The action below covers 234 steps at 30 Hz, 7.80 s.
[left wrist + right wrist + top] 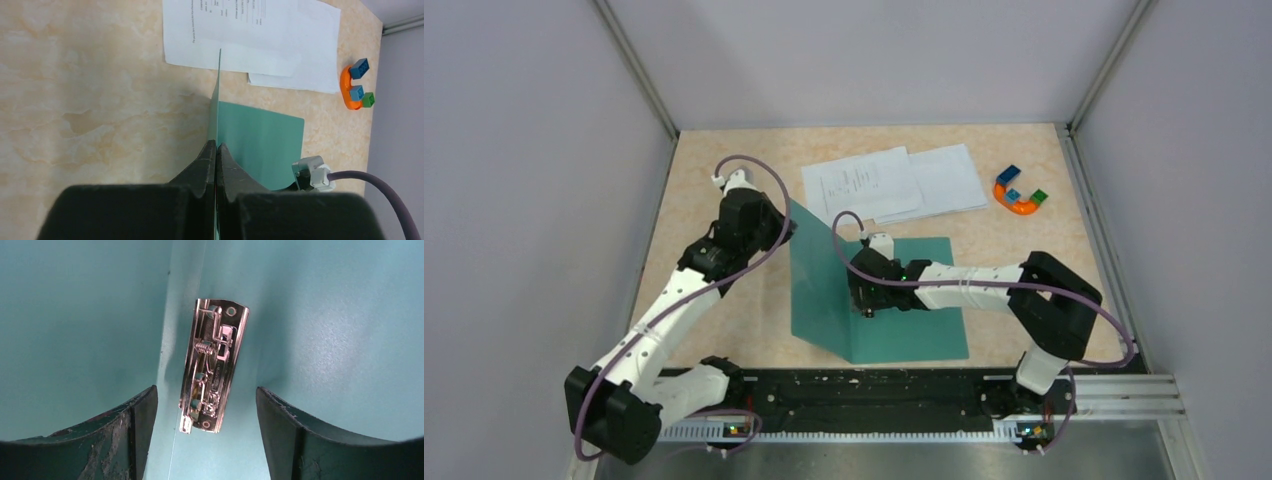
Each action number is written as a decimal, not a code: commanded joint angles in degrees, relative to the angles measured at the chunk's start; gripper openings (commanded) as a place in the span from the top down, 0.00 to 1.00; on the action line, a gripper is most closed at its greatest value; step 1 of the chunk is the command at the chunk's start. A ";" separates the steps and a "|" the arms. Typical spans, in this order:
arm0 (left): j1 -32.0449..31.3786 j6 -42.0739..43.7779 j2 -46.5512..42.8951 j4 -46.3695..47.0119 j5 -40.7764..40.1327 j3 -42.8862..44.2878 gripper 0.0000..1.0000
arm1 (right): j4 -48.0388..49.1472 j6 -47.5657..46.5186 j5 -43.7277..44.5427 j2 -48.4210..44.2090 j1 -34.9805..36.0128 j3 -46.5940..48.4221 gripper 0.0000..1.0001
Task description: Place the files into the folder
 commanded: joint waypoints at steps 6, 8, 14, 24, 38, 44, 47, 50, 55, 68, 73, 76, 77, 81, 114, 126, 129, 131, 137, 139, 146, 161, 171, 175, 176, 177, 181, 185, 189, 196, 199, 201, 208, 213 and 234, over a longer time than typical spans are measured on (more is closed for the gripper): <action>3.22 5.76 0.71 -1.66 -0.85 -2.99 0.93 | -1.26 0.13 8.97 2.04 1.22 0.69 0.49; 3.29 7.68 2.20 -3.45 -1.71 -2.54 0.69 | -2.28 0.12 11.17 1.30 1.21 -0.64 0.52; 3.34 13.10 4.55 -5.42 1.13 0.44 0.36 | -4.94 -1.04 16.86 -0.39 1.13 -1.44 0.61; 3.23 20.57 5.63 -14.70 1.41 12.61 0.42 | -5.20 -2.31 17.87 -2.42 1.18 -1.77 0.58; 2.79 11.99 10.12 -2.41 19.04 0.91 0.56 | -0.97 -3.06 12.21 -10.73 0.22 -8.67 0.56; -0.06 9.19 12.95 2.55 21.73 -2.47 0.61 | 0.67 -2.46 9.93 -13.09 -0.43 -11.44 0.59; -2.84 7.69 14.78 4.17 20.88 -4.73 0.70 | -0.02 -2.44 9.36 -15.16 -0.44 -10.63 0.61; -5.20 5.34 14.39 4.39 16.39 -7.66 0.80 | -1.22 -2.52 8.46 -16.43 -0.39 -9.48 0.63; -12.19 -2.18 8.67 2.12 0.99 -12.88 0.81 | -2.47 -2.66 6.86 -16.28 -0.36 -7.82 0.68; -16.05 -14.24 5.37 2.72 -8.17 -24.38 0.81 | -5.29 -2.08 5.35 -9.59 0.66 -5.73 0.79; -16.06 -16.84 7.85 1.23 -10.04 -24.61 0.84 | -5.25 -1.16 5.44 -8.31 1.18 -5.83 0.81; -16.04 -17.71 8.89 0.86 -10.68 -24.66 0.85 | -5.30 -1.14 5.39 -7.76 1.33 -5.54 0.81; -16.04 -17.88 9.10 0.83 -10.92 -24.67 0.85 | -5.24 -1.16 5.40 -7.54 1.37 -5.52 0.81; -16.04 -18.72 9.36 0.49 -11.72 -24.91 0.86 | -5.83 -0.99 5.26 -7.11 1.33 -5.56 0.83; -15.99 -19.10 11.75 -1.89 -12.76 -23.88 0.86 | -10.73 1.72 10.12 -2.89 3.82 -7.23 0.90; -13.67 -16.55 12.87 -2.63 -12.61 -23.70 0.86 | -15.05 7.70 14.10 -3.53 4.27 -11.18 0.95; -13.14 -16.15 13.27 -2.64 -12.41 -23.70 0.86 | -15.22 8.73 14.97 -6.30 4.21 -11.90 0.94; -13.06 -16.01 13.71 -2.40 -12.16 -23.70 0.86 | -15.28 9.05 15.33 -8.00 4.19 -12.02 0.94; -12.97 -15.22 14.70 -1.41 -10.87 -23.54 0.86 | -15.00 8.28 15.11 -12.17 4.18 -10.91 0.94; -13.09 -14.29 14.85 -0.84 -10.04 -23.16 0.86 | -14.89 7.42 14.85 -13.07 4.15 -9.47 0.92; -13.22 -8.98 14.37 0.88 -5.66 -20.29 0.85 | -10.58 2.70 12.61 -15.84 2.57 -4.37 0.72; -13.28 -4.79 10.61 0.16 -3.38 -14.71 0.67 | -1.30 3.33 -2.68 -33.52 -3.20 -16.87 0.77; -13.15 -0.37 9.48 -2.34 -4.08 -8.17 0.59 | 21.26 6.79 -14.23 -30.57 -3.32 -26.54 0.89; -13.18 0.13 9.49 -2.62 -4.27 -7.24 0.59 | 24.94 7.20 -14.17 -25.98 -4.17 -25.60 0.90; -13.19 0.21 9.42 -2.72 -4.38 -7.11 0.59 | 25.25 7.23 -14.04 -25.19 -4.74 -25.38 0.90; -13.21 0.32 9.29 -2.77 -4.45 -6.86 0.59 | 25.39 7.11 -13.75 -24.36 -5.24 -25.11 0.90; -13.16 1.24 8.65 -3.46 -4.75 -5.73 0.59 | 25.98 4.63 -13.03 -21.80 -8.53 -23.96 0.90; -13.16 2.26 8.36 -4.20 -5.09 -4.56 0.59 | 25.98 2.03 -13.33 -19.60 -10.70 -21.78 0.90; -13.06 2.99 8.42 -4.22 -5.21 -3.74 0.58 | 25.73 0.39 -13.48 -16.02 -12.41 -19.34 0.90; -12.81 4.86 8.40 -4.38 -4.96 -1.09 0.57 | 25.63 -1.36 -12.39 -10.90 -15.00 -15.53 0.90; -12.40 5.59 8.54 -4.16 -4.99 -0.07 0.56 | 25.19 -2.03 -12.61 -8.21 -15.95 -13.76 0.90; -12.09 6.07 8.89 -3.96 -5.03 0.78 0.55 | 24.43 -2.66 -12.51 -6.93 -16.15 -12.41 0.89; -8.74 8.20 12.54 -1.72 -2.44 6.09 0.45 | 19.92 -5.14 -11.28 -6.27 -16.24 -6.74 0.72; -2.92 8.27 18.00 1.49 1.01 11.03 0.41 | 15.29 -8.13 -8.66 -8.43 -17.01 -1.92 0.54; 7.57 9.22 54.73 5.65 8.02 34.29 0.67 | 34.55 -6.50 -33.07 13.40 -47.90 14.06 0.18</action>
